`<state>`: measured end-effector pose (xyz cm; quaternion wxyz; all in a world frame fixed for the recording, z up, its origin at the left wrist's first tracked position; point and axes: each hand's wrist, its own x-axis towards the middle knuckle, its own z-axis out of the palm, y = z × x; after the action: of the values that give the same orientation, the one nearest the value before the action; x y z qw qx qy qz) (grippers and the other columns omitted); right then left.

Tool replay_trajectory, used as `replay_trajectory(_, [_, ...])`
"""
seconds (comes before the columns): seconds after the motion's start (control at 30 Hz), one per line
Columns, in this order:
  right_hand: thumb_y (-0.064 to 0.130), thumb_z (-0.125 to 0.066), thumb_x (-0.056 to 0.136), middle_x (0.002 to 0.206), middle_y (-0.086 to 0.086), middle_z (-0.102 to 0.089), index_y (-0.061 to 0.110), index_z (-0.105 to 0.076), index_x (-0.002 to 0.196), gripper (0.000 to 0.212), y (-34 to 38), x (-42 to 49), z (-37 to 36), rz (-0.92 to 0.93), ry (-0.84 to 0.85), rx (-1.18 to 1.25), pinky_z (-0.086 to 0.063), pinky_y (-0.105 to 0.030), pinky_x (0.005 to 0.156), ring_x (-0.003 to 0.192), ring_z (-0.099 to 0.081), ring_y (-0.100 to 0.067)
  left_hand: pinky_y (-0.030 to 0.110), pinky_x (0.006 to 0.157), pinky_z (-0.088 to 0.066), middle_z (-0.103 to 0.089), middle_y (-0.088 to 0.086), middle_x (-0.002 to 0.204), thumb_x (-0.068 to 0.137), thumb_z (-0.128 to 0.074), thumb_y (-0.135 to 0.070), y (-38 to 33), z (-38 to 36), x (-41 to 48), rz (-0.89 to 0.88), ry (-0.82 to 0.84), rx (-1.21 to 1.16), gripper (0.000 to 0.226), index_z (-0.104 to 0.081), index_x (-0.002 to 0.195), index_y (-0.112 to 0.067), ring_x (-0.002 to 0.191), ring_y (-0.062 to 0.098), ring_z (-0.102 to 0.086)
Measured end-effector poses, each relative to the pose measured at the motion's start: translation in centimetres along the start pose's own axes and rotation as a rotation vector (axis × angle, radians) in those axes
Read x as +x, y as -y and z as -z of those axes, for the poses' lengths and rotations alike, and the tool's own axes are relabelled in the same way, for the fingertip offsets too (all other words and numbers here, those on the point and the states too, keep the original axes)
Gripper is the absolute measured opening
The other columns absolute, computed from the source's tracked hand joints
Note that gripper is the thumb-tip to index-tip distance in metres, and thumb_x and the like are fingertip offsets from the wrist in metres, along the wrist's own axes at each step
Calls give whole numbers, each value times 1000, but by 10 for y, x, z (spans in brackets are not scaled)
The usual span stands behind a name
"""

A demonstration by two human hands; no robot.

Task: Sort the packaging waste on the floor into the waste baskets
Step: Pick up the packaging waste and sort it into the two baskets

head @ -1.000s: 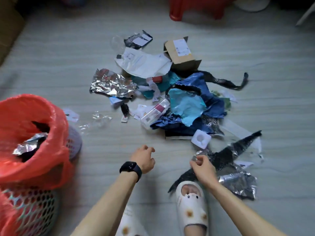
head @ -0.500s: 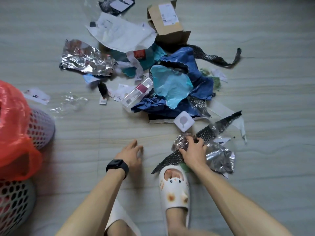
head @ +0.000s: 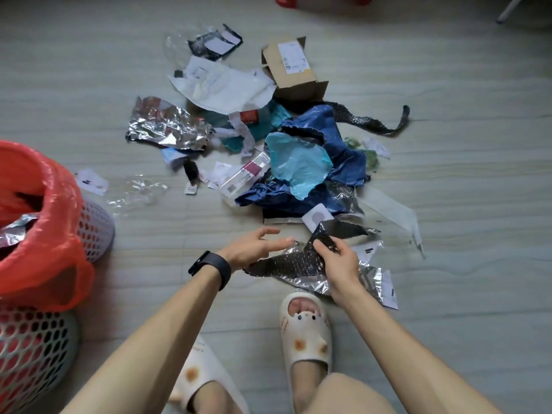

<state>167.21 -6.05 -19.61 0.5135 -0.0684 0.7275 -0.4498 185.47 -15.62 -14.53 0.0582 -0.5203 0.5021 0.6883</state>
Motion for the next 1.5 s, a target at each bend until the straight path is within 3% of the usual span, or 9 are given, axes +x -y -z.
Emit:
replay_trajectory(0.2, [14, -65, 94, 102, -14, -75, 8, -72, 110, 18, 29, -33, -19, -148, 332, 233, -58, -42, 84, 90, -71, -26, 45, 119, -25, -1, 6, 164, 58, -83, -63, -12, -13, -20, -277, -184, 805, 121, -7, 151, -51, 149, 28, -14])
replay_trajectory(0.3, [17, -63, 95, 101, -14, -74, 7, -73, 109, 21, 29, -39, -19, -120, 466, 131, -56, -37, 79, 89, -69, -24, 37, 109, -38, -32, -4, 156, 74, -78, -47, -7, -12, -23, -486, -336, 950, 75, -41, 140, -43, 138, 22, -37])
replay_trajectory(0.5, [25, -76, 80, 101, -17, -72, 0, -71, 106, 37, 17, -30, -3, -133, 456, 169, -56, -36, 86, 91, -69, -26, 36, 75, -53, -74, -3, 101, 87, -65, -44, 8, -19, -21, -389, -452, 899, 29, -64, 115, -34, 94, 24, -67])
replay_trajectory(0.6, [44, -79, 78, 115, -5, -71, 15, -69, 110, 44, -2, -9, 14, -45, 253, -343, -55, -38, 86, 102, -69, -23, 35, 71, -54, -74, -2, 95, 88, -68, -41, 18, -11, -20, -345, -481, 732, 21, -67, 107, -32, 88, 23, -67])
replay_trajectory(0.7, [67, -72, 72, 148, -14, -40, 16, -38, 143, 94, -24, 16, 28, -86, 19, -995, -46, -43, 95, 125, -51, -33, 30, 65, -49, -71, -6, 88, 87, -72, -35, 20, 7, -17, -344, -644, 528, 16, -68, 101, -29, 79, 18, -64])
replay_trajectory(0.83, [81, -65, 67, 161, -30, -4, 4, 2, 155, 135, -37, 29, 13, -273, -14, -1124, -36, -57, 111, 143, -23, -51, 25, 64, -34, -65, -5, 90, 85, -71, -15, 25, 28, -14, -344, -832, 514, 16, -68, 98, -23, 79, 16, -57])
replay_trajectory(1.03, [67, -71, 75, 155, -36, -12, 6, -8, 153, 118, -55, 29, -8, -115, -91, -1407, -49, -53, 96, 137, -29, -53, 15, 73, -36, -56, -9, 95, 70, -55, 16, 41, 37, -15, -346, -895, 426, 37, -73, 85, -13, 88, 17, -57])
replay_trajectory(1.23, [18, -60, 89, 130, -19, -51, 10, -45, 129, 44, -46, 32, 20, 174, -61, -1445, -47, -47, 96, 115, -56, -40, 16, 84, -45, -73, -1, 99, 67, -44, 15, 39, 37, -18, -240, -829, 300, 55, -75, 80, -28, 100, 19, -65])
replay_trajectory(1.5, [12, -79, 75, 88, 5, -71, 21, -74, 106, 33, 4, -6, -8, 331, 44, -730, -46, -22, 70, 86, -65, -17, 19, 101, -34, -46, 1, 129, 78, -57, -19, 7, 47, -42, -118, -666, 259, 49, -64, 127, -15, 119, 20, -51])
